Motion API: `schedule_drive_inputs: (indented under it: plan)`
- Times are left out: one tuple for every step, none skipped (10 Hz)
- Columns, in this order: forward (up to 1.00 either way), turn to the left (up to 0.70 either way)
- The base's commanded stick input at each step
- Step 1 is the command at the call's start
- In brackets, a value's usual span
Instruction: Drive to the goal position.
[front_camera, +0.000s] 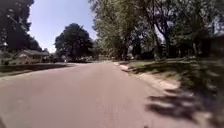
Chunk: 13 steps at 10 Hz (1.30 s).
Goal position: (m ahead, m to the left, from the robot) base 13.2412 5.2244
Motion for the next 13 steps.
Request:
schedule_drive_inputs:
  plan:
    - [0.5,0.0]
    - [0.5,0.0]
    - [0.5,0.0]
    - [0.5,0.0]
    - [0.5,0.0]
    - [0.5,0.0]
    - [0.5,0.0]
    - [0.5,0.0]
    - [0.5,0.0]
    - [0.5,0.0]
    - [0.5,0.0]
    - [0.5,0.0]
    - [0.5,0.0]
